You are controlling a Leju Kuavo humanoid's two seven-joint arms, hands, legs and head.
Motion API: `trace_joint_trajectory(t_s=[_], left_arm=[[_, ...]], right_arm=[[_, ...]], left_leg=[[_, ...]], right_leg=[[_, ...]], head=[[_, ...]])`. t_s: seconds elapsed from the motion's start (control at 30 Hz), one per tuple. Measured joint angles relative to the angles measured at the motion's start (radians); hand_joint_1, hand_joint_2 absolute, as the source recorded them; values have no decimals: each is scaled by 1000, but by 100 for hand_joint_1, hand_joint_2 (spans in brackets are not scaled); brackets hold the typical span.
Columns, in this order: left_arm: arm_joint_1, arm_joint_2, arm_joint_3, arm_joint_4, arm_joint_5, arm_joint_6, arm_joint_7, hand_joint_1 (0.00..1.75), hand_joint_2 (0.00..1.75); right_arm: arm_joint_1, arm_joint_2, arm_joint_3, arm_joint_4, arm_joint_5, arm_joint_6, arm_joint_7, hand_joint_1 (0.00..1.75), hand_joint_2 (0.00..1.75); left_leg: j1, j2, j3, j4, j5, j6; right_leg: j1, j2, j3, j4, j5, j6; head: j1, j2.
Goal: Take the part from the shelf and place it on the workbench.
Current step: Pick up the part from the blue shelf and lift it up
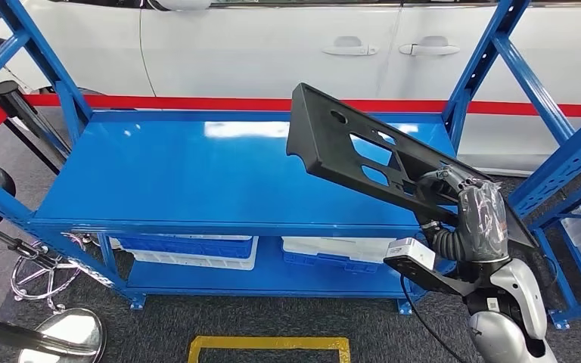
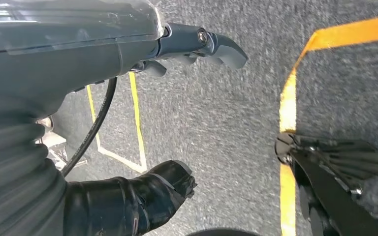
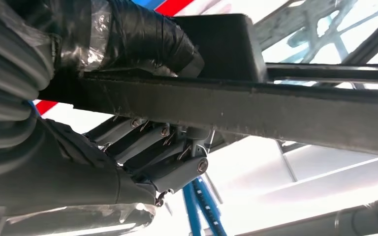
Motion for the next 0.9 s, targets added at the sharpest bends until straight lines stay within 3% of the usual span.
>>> trace_joint_trajectory(t_s=[0.07, 0.1, 0.13, 0.17, 0.23, 0.3, 0.37, 0.43, 0.47, 0.53, 0.6, 0.63, 0.7, 0.77, 0.83, 0.9], left_arm=[[0, 0, 0, 0, 0, 0, 0, 0, 175], [0, 0, -1, 0, 0, 0, 0, 0, 175], [1, -1, -1, 0, 0, 0, 0, 0, 175], [1, -1, -1, 0, 0, 0, 0, 0, 175], [1, -3, -1, 0, 0, 0, 0, 0, 175], [1, -4, -2, 0, 0, 0, 0, 0, 175], [2, -4, -2, 0, 1, 0, 0, 0, 175], [4, -4, -2, 1, 2, 0, 0, 0, 175], [4, -4, -2, 1, 3, 0, 0, 0, 175], [4, -4, -2, 2, 3, 0, 0, 0, 175], [4, -3, -2, 2, 5, 0, 0, 0, 175], [4, -3, -2, 2, 6, 0, 0, 0, 175], [2, -3, -3, 2, 7, 0, 0, 0, 175], [0, -1, -3, 2, 7, 0, 0, 0, 175], [0, 2, -3, 2, 8, 0, 0, 0, 175], [0, 5, -3, 2, 9, 0, 0, 0, 175]], right_arm=[[-2, -1, 0, 1, 0, 1, 1, 175, 175], [-2, -1, 0, 2, 0, 1, 1, 175, 175], [-1, -1, 0, 3, 0, 1, 1, 175, 175], [-1, -1, 0, 5, 0, 2, 2, 175, 175], [-2, -1, 0, 6, 0, 2, 2, 175, 175], [-4, -1, 0, 6, 0, 2, 2, 175, 175], [-7, -1, 0, 6, 0, 3, 5, 175, 175], [-10, -1, 0, 6, -1, 4, 7, 175, 175], [-11, -1, 0, 7, -2, 5, 8, 175, 175], [-13, -1, 1, 7, -3, 8, 10, 175, 175], [-13, -1, 1, 7, -7, 13, 9, 175, 175], [-13, -1, 1, 8, -9, 17, 8, 175, 175], [-13, -1, 2, 9, -15, 26, 5, 175, 175], [-14, -1, 3, 9, -20, 31, 1, 175, 175], [-16, -1, 3, 9, -23, 33, -1, 175, 175], [-20, -2, 3, 10, -25, 36, -1, 175, 175]], left_leg=[[0, 5, -25, 2, 20, 7], [0, 6, -41, 6, 28, 7], [0, 7, -58, 11, 36, 5], [1, 8, -75, 18, 44, 2], [3, 8, -104, 36, 54, -5], [3, 6, -126, 54, 62, -16], [0, 5, -135, 60, 73, -29], [1, 3, -140, 61, 81, -42], [3, 2, -149, 72, 64, -48], [7, 0, -175, 143, -21, -56], [8, 1, -203, 262, -110, -62], [8, 1, -206, 310, -125, -63], [8, 0, -168, 319, -89, -61], [7, -1, -65, 198, -48, -50], [1, -4, 27, 61, -58, -39], [-5, -4, 47, 13, -64, -30]], right_leg=[[-2, 1, -33, 113, -94, 8], [-4, 1, -47, 174, -123, 12], [-6, 1, -49, 214, -131, 16], [-9, 0, -33, 221, -119, 19], [-15, 0, 50, 129, -71, 24], [-14, 1, 134, 5, -65, 20], [-7, 3, 156, -42, -76, 4], [-8, 2, 141, -45, -61, -15], [-10, 0, 131, -46, -50, -26], [-11, -4, 105, -50, -26, -41], [-8, -4, 75, -49, -4, -46], [-6, -4, 60, -48, 7, -45], [-4, -4, 31, -43, 29, -42], [-2, -5, 7, -37, 47, -37], [-1, -6, -3, -36, 64, -27], [-3, -8, -3, -44, 84, -14]], head=[[0, 0], [0, 0], [0, 0], [0, 0], [0, 0], [0, 0], [-1, 0], [0, 0], [0, 0], [0, 0], [-1, 0], [-1, 0], [-1, 0], [-1, 0], [0, 0], [-1, 0]])
